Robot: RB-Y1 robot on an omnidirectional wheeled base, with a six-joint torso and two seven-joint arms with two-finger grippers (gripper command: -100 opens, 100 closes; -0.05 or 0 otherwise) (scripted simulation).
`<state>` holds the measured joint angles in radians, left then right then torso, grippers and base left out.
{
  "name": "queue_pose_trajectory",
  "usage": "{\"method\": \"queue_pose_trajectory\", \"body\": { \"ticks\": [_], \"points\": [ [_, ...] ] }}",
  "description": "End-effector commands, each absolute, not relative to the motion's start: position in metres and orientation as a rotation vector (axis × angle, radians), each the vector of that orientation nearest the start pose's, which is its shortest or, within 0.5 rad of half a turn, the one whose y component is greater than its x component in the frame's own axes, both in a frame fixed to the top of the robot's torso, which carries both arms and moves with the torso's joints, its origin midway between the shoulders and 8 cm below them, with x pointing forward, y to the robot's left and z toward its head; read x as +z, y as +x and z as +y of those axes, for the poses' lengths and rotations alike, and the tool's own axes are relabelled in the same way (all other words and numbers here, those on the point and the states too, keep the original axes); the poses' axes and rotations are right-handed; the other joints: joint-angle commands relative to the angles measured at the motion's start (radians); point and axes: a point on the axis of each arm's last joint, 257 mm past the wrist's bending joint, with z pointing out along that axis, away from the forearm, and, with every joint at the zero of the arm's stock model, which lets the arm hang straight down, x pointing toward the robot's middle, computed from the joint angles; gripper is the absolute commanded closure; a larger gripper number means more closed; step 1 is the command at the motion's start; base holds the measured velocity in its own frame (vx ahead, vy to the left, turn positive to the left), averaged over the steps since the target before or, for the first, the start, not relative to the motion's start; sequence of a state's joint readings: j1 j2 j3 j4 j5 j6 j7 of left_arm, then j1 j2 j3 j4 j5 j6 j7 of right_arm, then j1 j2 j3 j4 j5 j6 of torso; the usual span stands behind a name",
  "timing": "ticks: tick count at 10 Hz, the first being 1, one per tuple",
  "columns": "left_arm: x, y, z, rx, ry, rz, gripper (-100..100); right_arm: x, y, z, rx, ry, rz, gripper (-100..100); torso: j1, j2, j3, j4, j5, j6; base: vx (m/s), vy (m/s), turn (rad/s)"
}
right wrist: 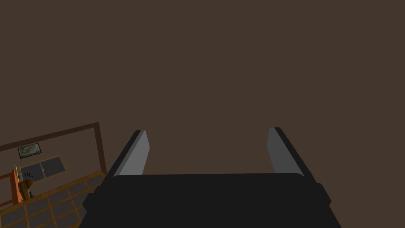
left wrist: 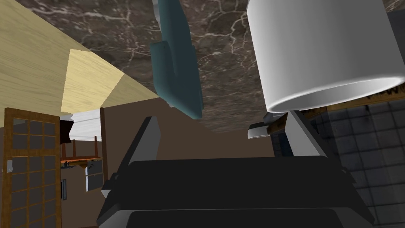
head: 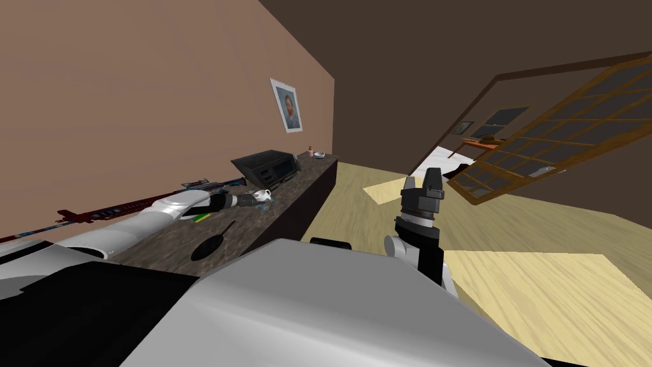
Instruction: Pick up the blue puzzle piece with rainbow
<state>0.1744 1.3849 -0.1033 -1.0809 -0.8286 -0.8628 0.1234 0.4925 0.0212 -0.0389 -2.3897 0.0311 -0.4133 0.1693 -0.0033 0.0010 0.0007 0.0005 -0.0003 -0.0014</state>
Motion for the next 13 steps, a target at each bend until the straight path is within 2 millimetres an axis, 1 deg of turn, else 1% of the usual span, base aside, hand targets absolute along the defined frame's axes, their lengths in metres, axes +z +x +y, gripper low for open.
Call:
{"method": "queue_pose_trajectory", "body": {
  "ticks": [1,2,3,5,6,7,8,9,10,11,12,13],
  "points": [
    [-0.247,0.357,0.603,-0.061,0.546,2.329,-100,0.059,0.333,-0.287,1.091,0.564,0.628,0,0.0,0.0,0.0,0.0,0.0,0.0,-0.025,-0.028,0.018],
    [-0.248,0.355,0.609,-0.051,0.532,2.336,-100,0.059,0.333,-0.287,1.091,0.564,0.628,0,0.001,0.0,0.0,0.0,0.0,-0.001,-0.01,-0.006,0.02],
    [-0.25,0.364,0.6,-0.085,0.532,2.309,-100,0.059,0.333,-0.287,1.091,0.564,0.628,0,0.003,-0.001,0.0,0.0,0.001,0.0,-0.039,-0.046,-0.173],
    [-0.256,0.35,0.612,-0.086,0.508,2.347,-100,0.059,0.333,-0.287,1.091,0.564,0.628,0,0.0,0.0,0.0,0.0,0.001,0.0,-0.029,-0.041,-0.05],
    [-0.257,0.346,0.62,-0.074,0.485,2.357,-100,0.059,0.333,-0.287,1.091,0.564,0.628,0,0.002,-0.001,-0.001,-0.001,0.002,0.0,-0.005,-0.01,0.016],
    [-0.258,0.344,0.624,-0.067,0.474,2.362,-100,0.059,0.333,-0.287,1.091,0.564,0.628,0,0.003,-0.001,-0.001,-0.001,0.002,0.0,0.0,0.0,0.0],
    [-0.262,0.351,0.614,-0.111,0.468,2.343,-100,0.059,0.333,-0.287,1.091,0.564,0.628,0,0.004,-0.002,-0.001,-0.001,0.002,0.0,-0.041,-0.049,-0.136],
    [-0.267,0.34,0.62,-0.117,0.454,2.37,-100,0.059,0.333,-0.287,1.091,0.564,0.628,0,0.001,-0.001,-0.001,-0.001,0.002,0.001,-0.046,-0.06,-0.125],
    [-0.27,0.334,0.627,-0.11,0.428,2.384,-100,0.059,0.333,-0.287,1.091,0.564,0.628,0,0.0,0.0,0.0,-0.001,0.002,0.0,-0.016,-0.028,-0.011],
    [-0.278,0.336,0.619,-0.161,0.403,2.376,-100,0.059,0.333,-0.287,1.091,0.564,0.628,0,0.002,-0.001,-0.001,-0.001,0.002,0.0,-0.031,-0.061,-0.163],
    [-0.283,0.325,0.623,-0.173,0.39,2.403,-100,0.059,0.333,-0.287,1.091,0.564,0.628,0,0.0,-0.001,-0.001,-0.001,0.002,0.001,-0.039,-0.062,-0.103],
    [-0.286,0.318,0.632,-0.161,0.355,2.417,-100,0.059,0.333,-0.287,1.091,0.564,0.628,0,0.0,0.0,0.0,-0.001,0.001,0.0,-0.019,-0.025,0.017]
  ]
}}
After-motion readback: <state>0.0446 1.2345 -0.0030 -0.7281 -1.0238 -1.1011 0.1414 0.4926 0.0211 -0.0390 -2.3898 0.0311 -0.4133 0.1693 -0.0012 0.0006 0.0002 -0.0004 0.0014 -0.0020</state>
